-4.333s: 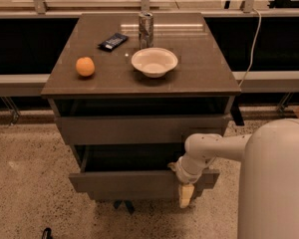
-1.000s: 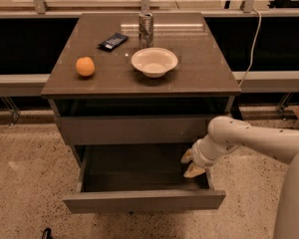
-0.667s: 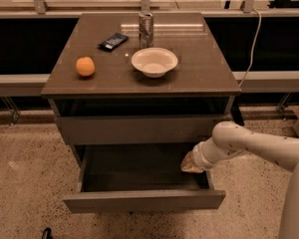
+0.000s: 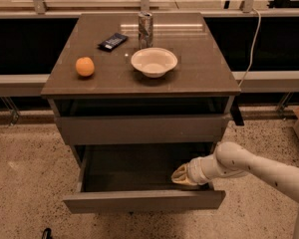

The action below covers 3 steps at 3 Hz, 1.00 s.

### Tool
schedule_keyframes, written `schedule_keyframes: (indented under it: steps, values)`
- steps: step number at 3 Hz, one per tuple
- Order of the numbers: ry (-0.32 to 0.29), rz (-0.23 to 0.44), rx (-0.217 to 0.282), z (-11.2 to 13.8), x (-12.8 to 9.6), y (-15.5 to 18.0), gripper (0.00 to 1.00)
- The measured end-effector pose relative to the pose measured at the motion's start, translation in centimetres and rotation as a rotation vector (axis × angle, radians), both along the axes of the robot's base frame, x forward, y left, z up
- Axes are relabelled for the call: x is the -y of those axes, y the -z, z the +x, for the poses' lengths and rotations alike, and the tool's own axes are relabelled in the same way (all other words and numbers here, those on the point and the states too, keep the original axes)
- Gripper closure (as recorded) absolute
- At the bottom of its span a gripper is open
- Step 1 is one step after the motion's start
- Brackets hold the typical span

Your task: Open middle drawer

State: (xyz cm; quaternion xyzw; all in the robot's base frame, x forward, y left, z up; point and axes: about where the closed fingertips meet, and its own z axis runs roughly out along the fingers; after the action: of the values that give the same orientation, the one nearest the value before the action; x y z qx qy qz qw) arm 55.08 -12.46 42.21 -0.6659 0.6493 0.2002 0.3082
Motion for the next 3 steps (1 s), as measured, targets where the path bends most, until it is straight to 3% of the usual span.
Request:
schedule_keyframes:
  steps: [1,3]
  values:
    - [-0.06,-0.005,0.003,-0.4,-1.9,1.2,1.0]
    - [-0.26,-0.019,-0.053,-2.3,-4.7,3.3,1.0]
